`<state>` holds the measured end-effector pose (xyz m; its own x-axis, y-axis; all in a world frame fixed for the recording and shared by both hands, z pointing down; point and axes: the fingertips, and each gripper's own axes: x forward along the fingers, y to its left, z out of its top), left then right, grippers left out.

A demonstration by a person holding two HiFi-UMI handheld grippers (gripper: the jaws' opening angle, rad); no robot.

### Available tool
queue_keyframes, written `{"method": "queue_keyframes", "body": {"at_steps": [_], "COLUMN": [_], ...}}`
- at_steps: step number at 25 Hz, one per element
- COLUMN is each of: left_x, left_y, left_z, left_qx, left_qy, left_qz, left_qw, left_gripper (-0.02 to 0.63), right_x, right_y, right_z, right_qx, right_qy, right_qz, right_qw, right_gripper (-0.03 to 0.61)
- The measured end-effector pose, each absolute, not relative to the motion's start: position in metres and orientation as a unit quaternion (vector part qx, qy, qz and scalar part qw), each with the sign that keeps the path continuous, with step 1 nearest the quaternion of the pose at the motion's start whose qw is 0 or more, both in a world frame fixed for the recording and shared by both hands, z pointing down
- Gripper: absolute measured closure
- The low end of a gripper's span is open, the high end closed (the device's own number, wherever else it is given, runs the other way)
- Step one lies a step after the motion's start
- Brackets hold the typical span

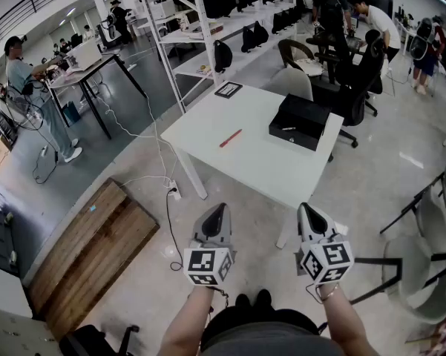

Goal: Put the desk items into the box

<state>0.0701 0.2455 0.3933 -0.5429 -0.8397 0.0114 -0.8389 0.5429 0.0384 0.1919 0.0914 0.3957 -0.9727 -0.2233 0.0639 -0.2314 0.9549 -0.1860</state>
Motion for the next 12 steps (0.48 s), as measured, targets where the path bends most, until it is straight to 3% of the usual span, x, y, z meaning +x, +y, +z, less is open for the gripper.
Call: {"method": "queue_keyframes", "body": {"at_steps": [12], "left_x": [0.061], "left_y": [0.231], "left_z": [0.393], "left_qx": [0.476], "left_qy": [-0.879], "left_qz": [-0.019], "left_qw": [0.008], "left_gripper": [0.609], "right_x": [0.183], "right_y": [0.079], "right_z": [0.395], "right_qx": [0.115], "right_qy": [-0.988], "right_qz": [0.104], "right_qw": [0.012], "right_gripper": [0.574]}}
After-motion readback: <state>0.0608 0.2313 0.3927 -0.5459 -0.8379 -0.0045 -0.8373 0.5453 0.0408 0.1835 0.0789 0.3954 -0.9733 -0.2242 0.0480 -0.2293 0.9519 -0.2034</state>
